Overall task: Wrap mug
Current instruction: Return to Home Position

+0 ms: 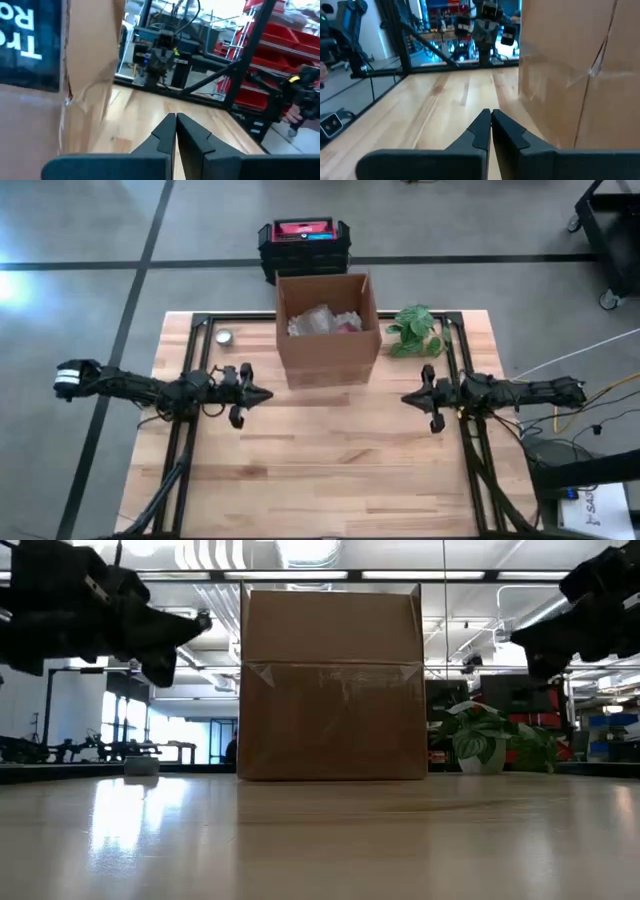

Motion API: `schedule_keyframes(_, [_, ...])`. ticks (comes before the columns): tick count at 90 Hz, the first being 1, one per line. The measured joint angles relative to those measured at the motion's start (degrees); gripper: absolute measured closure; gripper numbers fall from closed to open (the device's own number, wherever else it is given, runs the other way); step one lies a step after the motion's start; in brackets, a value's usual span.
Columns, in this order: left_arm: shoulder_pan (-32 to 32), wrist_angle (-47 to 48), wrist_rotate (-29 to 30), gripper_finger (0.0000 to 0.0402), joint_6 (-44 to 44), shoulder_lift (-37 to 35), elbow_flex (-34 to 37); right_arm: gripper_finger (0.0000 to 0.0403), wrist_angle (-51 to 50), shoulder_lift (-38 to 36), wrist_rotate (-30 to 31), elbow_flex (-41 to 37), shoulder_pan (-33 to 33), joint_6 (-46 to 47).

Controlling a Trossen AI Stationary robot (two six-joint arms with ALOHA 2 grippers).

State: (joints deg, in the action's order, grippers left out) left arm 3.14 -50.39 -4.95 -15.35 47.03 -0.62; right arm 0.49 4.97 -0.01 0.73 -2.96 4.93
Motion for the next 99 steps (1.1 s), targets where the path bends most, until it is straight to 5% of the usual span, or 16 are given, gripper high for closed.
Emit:
schedule_keyframes(30, [0.1, 18.5, -0.3, 0.0402, 1.5, -12.2, 0.1, 0.0403, 0.1, 2.4, 0.0, 0.0, 0.0, -0.2])
schedule_keyframes(77, [2.6, 47.2, 2.5, 0.0402, 0.8, -46.9, 0.1, 0.0403, 0.2, 2.4, 0.0, 0.0, 0.0, -0.2])
schedule_keyframes(99, [2.6, 48.3, -1.6, 0.0402, -0.1, -46.0, 0.1, 0.0403, 0.2, 2.4, 0.0, 0.0, 0.0, -0.2])
